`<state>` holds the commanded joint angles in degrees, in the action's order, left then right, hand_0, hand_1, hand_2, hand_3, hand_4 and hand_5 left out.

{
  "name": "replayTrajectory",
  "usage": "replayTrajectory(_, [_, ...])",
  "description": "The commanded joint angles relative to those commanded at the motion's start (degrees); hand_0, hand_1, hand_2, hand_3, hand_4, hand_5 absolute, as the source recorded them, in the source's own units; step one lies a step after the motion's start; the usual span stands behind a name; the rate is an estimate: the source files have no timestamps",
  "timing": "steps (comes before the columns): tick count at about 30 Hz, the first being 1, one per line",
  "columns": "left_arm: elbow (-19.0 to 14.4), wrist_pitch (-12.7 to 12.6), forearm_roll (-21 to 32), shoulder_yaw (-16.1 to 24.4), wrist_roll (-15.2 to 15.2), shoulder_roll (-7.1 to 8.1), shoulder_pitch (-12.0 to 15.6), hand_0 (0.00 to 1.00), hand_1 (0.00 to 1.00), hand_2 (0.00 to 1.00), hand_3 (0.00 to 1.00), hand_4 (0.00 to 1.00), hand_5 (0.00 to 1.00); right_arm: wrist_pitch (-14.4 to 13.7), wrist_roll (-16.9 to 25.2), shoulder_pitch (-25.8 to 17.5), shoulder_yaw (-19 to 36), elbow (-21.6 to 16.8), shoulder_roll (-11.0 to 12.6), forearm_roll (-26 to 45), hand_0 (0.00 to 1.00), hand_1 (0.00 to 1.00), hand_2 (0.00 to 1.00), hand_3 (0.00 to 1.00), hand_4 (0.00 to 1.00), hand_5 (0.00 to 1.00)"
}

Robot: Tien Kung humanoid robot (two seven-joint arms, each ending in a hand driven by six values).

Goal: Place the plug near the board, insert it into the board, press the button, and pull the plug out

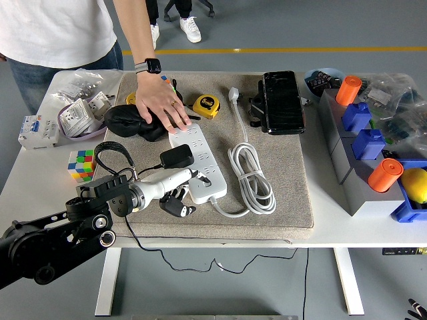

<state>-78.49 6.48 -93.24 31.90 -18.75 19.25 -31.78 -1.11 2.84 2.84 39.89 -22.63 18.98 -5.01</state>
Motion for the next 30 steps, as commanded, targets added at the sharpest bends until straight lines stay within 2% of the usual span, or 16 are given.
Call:
replayTrajectory(5, [0.1, -0.1, -0.1, 0.0, 0.2, -0.12, -0.3, 0.055, 0.08, 0.128, 0.774, 0.699, 0.002, 0.0, 0.0, 0.0, 0.1, 0.0, -0.1, 0.0, 0.616, 0.67, 0.672, 0.56, 0.842, 0.493])
replayTrajectory(9, [-0.3, -2.0, -0.4, 1.3, 2.8, -0.1, 0.2, 0.055, 0.082, 0.13, 0.773, 0.71, 0.002, -0.1, 0.1, -0.1, 0.4, -0.1, -0.1, -0.1, 0.616, 0.67, 0.672, 0.56, 0.842, 0.492])
replayTrajectory(12, [-0.5, -5.2, 1.9, 3.1, 7.1, -0.01, 0.8, 0.055, 0.082, 0.13, 0.773, 0.71, 0.002, 0.0, 0.1, -0.2, 0.4, 0.0, -0.2, 0.0, 0.616, 0.67, 0.672, 0.56, 0.842, 0.492])
replayTrajectory(13, [-0.5, -6.4, 3.1, 3.7, 8.8, -0.01, 1.0, 0.123, 0.124, 0.235, 0.7, 0.654, 0.002, 0.0, 0.1, -0.3, 0.4, 0.0, -0.2, 0.0, 0.616, 0.671, 0.671, 0.56, 0.842, 0.493])
replayTrajectory(17, [0.3, -12.0, 6.2, 5.5, 15.0, -0.28, 1.7, 0.123, 0.124, 0.235, 0.7, 0.654, 0.002, 0.0, 0.1, -0.5, 0.6, -0.1, -0.3, 0.0, 0.616, 0.671, 0.671, 0.56, 0.842, 0.493])
replayTrajectory(18, [0.6, -13.6, 6.3, 5.9, 16.2, -0.4, 1.8, 0.225, 0.328, 0.505, 0.621, 0.881, 0.206, 0.0, 0.1, -0.5, 0.6, -0.1, -0.3, -0.1, 0.616, 0.67, 0.671, 0.56, 0.842, 0.492])
replayTrajectory(23, [2.7, -19.5, 5.8, 6.9, 19.6, -0.99, 2.0, 0.225, 0.328, 0.505, 0.621, 0.881, 0.206, 0.0, 0.1, -0.5, 1.1, -0.1, -0.4, -0.1, 0.616, 0.67, 0.671, 0.56, 0.842, 0.492])
replayTrajectory(24, [3.3, -20.5, 5.3, 7.1, 19.9, -1.17, 1.9, 0.446, 0.569, 0.576, 0.614, 0.926, 0.309, 0.0, 0.1, -0.6, 1.1, 0.0, -0.4, -0.1, 0.617, 0.67, 0.672, 0.56, 0.842, 0.492])
replayTrajectory(27, [5.4, -23.3, 2.8, 7.9, 21.0, -1.98, 1.7, 0.446, 0.569, 0.576, 0.614, 0.926, 0.309, 0.0, 0.1, -0.8, 1.4, 0.0, -0.4, -0.1, 0.617, 0.67, 0.672, 0.56, 0.842, 0.492])
replayTrajectory(29, [6.8, -24.1, 1.2, 8.2, 20.8, -2.53, 1.4, 0.446, 0.569, 0.576, 0.614, 0.926, 0.309, 0.0, 0.1, -0.9, 1.4, 0.0, -0.4, -0.1, 0.617, 0.67, 0.672, 0.56, 0.842, 0.492])
replayTrajectory(30, [7.5, -24.3, 0.4, 8.2, 20.5, -2.78, 1.2, 0.676, 0.697, 0.704, 0.676, 0.973, 0.448, 0.0, 0.1, -0.9, 1.5, 0.0, -0.5, -0.1, 0.617, 0.67, 0.671, 0.559, 0.842, 0.491])
